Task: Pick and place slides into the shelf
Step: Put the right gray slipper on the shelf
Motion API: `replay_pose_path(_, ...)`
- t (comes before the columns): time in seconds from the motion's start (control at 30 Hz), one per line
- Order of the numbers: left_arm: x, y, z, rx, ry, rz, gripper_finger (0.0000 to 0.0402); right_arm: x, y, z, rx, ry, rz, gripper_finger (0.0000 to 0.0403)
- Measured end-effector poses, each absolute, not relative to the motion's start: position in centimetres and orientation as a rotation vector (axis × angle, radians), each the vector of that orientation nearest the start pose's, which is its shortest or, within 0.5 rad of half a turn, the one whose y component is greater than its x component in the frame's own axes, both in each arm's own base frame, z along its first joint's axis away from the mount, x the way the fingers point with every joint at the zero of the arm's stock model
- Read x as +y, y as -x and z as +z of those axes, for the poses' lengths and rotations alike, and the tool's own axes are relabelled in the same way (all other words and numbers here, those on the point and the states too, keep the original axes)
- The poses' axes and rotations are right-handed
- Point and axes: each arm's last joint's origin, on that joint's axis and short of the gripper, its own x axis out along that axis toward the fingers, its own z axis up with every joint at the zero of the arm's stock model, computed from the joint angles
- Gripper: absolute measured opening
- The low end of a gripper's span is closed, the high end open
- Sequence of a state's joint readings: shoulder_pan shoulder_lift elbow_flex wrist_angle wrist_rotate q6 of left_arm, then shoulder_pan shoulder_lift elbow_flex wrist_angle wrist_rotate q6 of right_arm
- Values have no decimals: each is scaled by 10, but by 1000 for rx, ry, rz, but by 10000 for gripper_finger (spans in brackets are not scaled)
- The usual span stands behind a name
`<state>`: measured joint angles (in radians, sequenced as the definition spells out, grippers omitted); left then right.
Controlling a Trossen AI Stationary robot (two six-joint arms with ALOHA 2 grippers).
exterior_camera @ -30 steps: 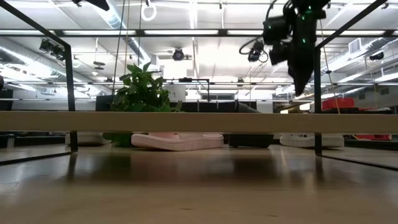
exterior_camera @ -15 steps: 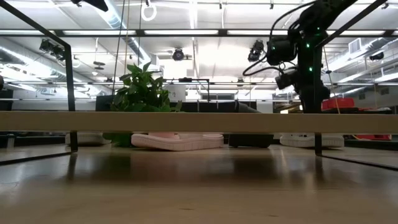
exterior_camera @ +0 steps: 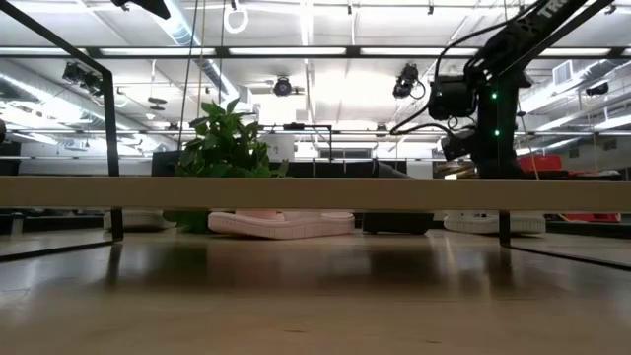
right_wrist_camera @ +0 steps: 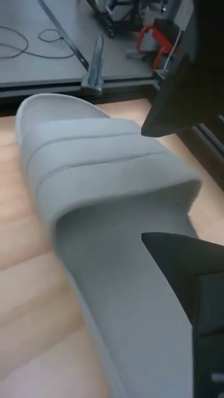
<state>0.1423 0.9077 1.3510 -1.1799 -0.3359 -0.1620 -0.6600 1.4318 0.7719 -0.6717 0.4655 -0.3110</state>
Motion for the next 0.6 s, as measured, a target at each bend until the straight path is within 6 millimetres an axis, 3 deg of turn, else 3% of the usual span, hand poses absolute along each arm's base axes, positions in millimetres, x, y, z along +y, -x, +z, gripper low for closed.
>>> replay_pose_path(0.37,27,-121,407,695,100,522,19,-173,-175,153,1497,61,-789,257)
replay_pose_path(0.47,27,-121,407,693,108,525,14,-175,-174,150,1507,53,-797,212)
replay_pose_path(0.6,27,-121,407,692,114,527,13,-177,-174,148,1509,48,-802,102)
